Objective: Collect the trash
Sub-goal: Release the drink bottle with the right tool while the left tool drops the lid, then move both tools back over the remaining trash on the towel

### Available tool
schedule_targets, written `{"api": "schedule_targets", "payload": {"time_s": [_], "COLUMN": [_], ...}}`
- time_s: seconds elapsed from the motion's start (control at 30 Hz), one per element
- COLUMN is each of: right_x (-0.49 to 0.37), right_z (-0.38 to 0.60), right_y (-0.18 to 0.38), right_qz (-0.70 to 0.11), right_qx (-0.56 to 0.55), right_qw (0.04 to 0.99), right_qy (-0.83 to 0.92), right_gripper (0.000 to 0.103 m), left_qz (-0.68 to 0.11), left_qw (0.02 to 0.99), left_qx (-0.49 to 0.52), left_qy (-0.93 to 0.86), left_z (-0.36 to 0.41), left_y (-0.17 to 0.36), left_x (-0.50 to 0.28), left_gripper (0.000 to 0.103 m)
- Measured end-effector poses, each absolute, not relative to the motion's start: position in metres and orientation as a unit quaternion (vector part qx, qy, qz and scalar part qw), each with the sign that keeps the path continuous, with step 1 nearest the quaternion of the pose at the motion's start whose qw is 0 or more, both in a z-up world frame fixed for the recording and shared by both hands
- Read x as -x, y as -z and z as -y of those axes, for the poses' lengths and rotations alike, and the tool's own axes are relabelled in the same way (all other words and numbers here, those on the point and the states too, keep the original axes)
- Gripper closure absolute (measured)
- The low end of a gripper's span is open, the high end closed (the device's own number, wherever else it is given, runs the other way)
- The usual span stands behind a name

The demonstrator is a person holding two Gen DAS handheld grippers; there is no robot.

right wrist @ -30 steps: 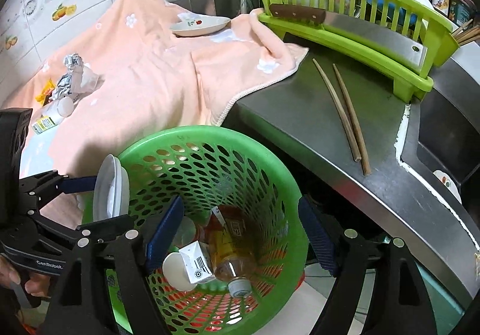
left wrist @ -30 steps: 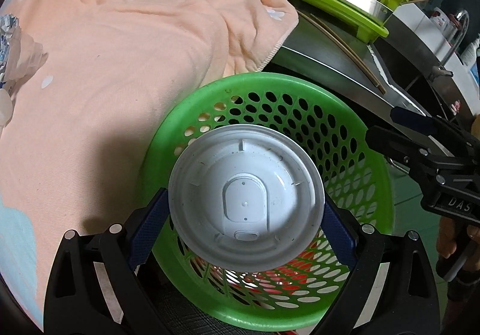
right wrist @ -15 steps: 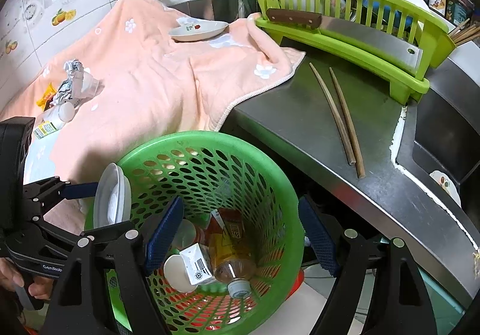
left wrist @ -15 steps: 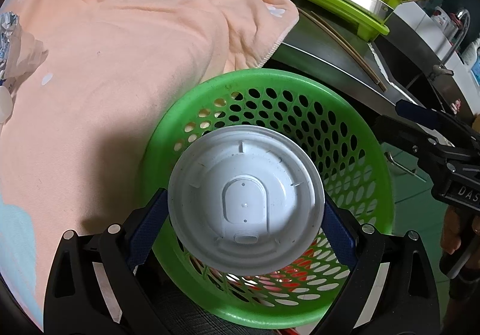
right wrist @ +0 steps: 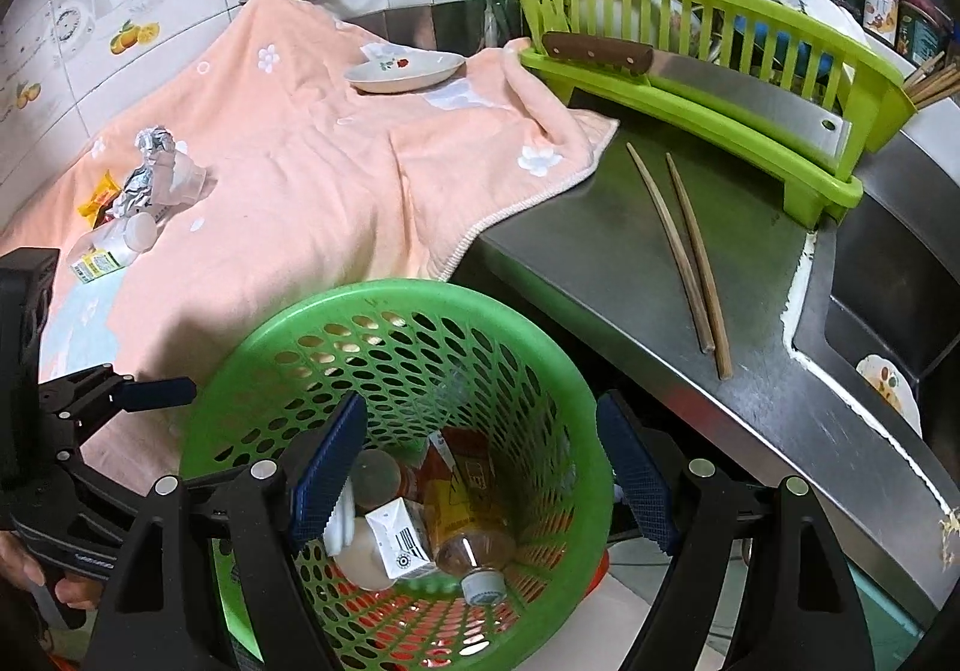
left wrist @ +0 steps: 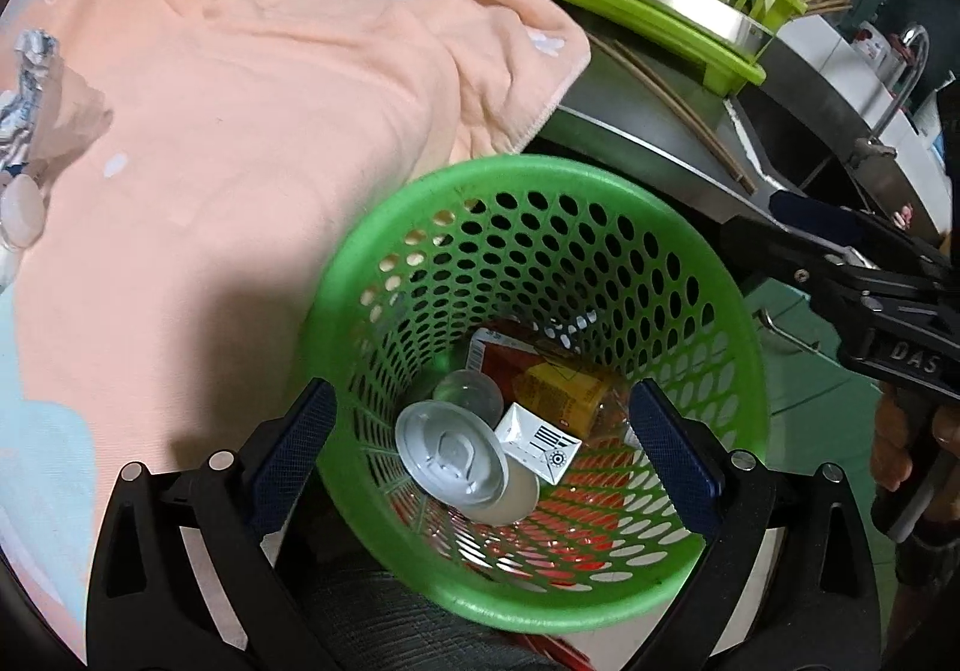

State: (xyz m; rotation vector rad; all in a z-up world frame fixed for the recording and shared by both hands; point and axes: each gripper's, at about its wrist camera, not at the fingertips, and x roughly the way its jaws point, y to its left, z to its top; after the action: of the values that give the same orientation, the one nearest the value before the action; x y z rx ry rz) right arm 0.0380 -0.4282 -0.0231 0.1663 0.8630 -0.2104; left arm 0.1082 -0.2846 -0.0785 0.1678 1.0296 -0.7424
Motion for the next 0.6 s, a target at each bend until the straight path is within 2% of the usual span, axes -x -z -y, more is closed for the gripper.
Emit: {"api": "schedule_targets", "payload": {"time_s": [0.23,0.6], "right_x": [-0.055,-0.108], "right_z": [0.41,0.355], "right_y": [0.015,-0.001], "right_qz": [-0.414,-0.413], "right_qx": [-0.071,-0.051], "right_qw": [0.904,0.909], "right_qy": [0.078,0.009], "right_gripper": [0.026,0.024], "left_qz": [-0.459,-0.43], "left_qw": [0.821,0.862], "left_qx": [-0.078,-0.06], "left_qy": [0.33,0.263], "left_z": [0.256,0.168], "left_y": [0.056,0.028], "left_x": [-0.111,-0.134], "left_gripper": [0.007,0.007]}}
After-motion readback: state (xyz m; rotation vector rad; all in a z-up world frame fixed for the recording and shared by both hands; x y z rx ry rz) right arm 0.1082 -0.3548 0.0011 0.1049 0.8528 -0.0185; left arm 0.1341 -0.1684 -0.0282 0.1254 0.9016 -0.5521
